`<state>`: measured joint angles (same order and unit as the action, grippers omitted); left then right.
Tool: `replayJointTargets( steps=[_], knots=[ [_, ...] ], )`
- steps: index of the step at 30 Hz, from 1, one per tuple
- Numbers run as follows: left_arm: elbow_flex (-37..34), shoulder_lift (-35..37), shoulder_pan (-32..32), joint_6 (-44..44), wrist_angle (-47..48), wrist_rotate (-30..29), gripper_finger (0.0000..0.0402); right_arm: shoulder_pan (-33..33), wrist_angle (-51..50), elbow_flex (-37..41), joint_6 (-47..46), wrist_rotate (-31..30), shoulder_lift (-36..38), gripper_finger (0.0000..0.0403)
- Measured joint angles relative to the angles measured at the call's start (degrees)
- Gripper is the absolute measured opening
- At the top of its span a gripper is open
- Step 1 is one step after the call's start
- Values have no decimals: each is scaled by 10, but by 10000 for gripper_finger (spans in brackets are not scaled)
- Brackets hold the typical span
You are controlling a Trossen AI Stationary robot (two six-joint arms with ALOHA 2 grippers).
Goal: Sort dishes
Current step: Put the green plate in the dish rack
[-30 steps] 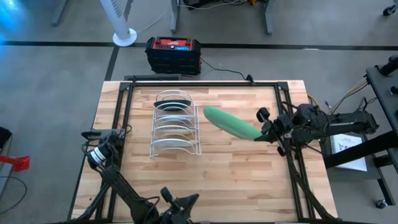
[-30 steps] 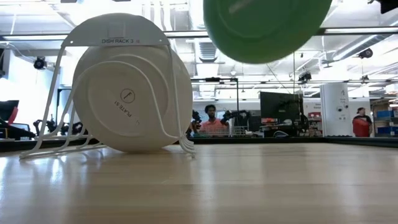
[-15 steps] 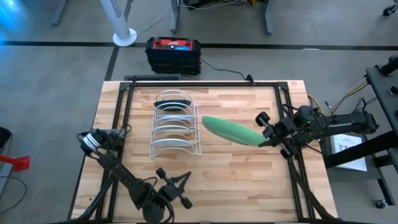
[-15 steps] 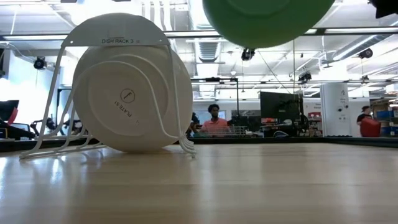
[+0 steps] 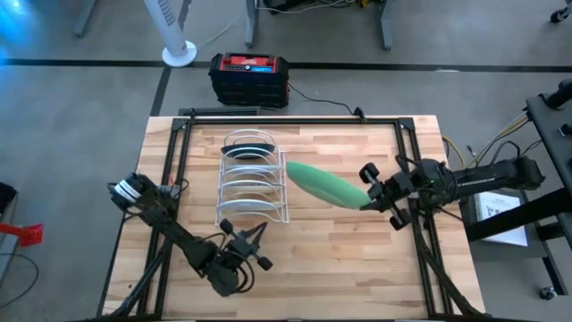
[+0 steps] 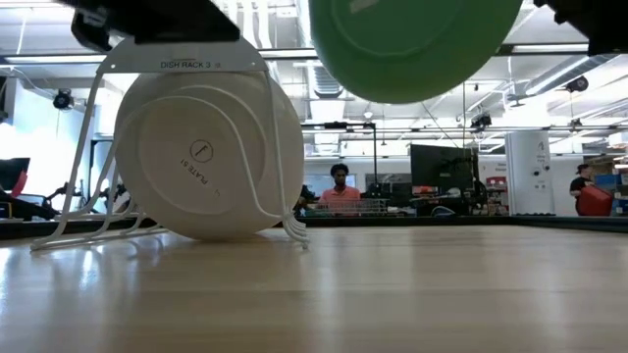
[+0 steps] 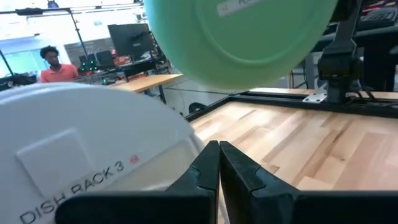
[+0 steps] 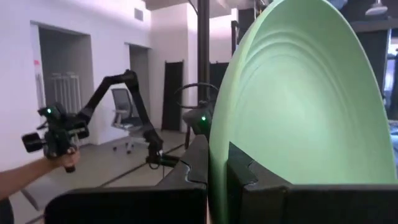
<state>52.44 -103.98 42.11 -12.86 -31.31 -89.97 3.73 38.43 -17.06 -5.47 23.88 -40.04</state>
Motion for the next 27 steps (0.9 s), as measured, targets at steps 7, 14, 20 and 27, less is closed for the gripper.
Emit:
replayJointTargets(
  steps=[7,14,20,27],
  knots=[
    [-18,0,-3,-33,-1,-1,0,0,107,11,-38,46,-68,0],
    [-44,0,-25,-61,-1,0,0,0,172,-5,-63,127,-132,0],
    [-53,0,-32,-64,-2,0,0,-15,227,-5,-87,163,-174,0],
    [-61,0,-32,-77,-5,0,0,-53,246,-5,-105,183,-210,0]
  ],
)
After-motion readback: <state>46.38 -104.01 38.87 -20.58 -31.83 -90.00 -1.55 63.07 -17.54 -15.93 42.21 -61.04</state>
